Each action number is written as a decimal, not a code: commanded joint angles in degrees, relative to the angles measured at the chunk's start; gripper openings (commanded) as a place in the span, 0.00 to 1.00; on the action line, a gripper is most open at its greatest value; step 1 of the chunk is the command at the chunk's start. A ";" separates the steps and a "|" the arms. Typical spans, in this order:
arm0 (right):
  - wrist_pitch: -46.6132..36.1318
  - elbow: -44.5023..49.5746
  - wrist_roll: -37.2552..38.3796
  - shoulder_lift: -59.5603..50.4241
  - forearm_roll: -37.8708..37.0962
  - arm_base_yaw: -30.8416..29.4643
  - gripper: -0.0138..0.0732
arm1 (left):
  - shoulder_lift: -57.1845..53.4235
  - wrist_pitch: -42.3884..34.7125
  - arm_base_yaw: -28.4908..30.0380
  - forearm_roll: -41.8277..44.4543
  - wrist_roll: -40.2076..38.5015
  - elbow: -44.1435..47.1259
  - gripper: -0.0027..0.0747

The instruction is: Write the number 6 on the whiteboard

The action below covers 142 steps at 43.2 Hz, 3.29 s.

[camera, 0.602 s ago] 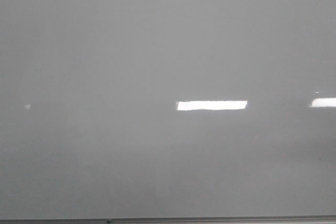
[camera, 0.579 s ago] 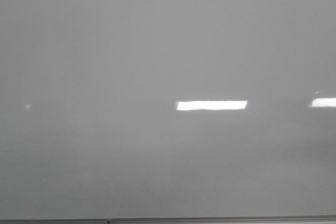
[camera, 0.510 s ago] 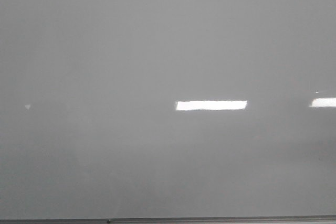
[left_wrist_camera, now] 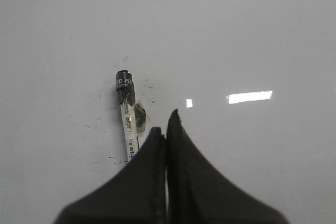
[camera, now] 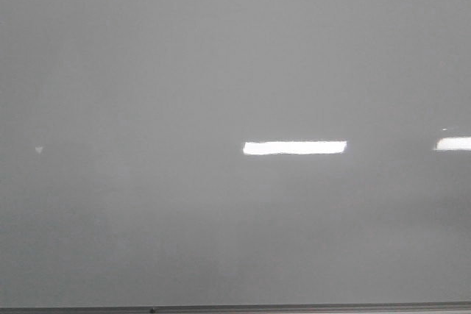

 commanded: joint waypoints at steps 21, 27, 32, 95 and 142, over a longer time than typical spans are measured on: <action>-4.24 -0.77 -0.07 -0.79 0.28 -0.26 0.08 | -0.85 -4.99 -0.39 -0.04 -0.53 0.32 0.01; -4.30 -0.77 -0.07 -0.79 0.28 -0.26 0.08 | -0.85 -5.10 -0.39 -0.04 -0.53 0.32 0.01; -5.40 -0.77 -0.07 -0.79 0.28 -0.26 0.08 | -0.85 -5.23 -0.39 0.08 -0.53 0.32 0.01; 5.15 -29.14 -0.07 18.97 2.88 -0.26 0.90 | 25.30 -0.88 -0.39 -2.37 -0.53 -24.07 0.79; 3.19 -29.14 -0.07 18.97 2.95 0.21 0.90 | 83.28 -26.26 8.71 -2.65 -0.53 -29.58 0.74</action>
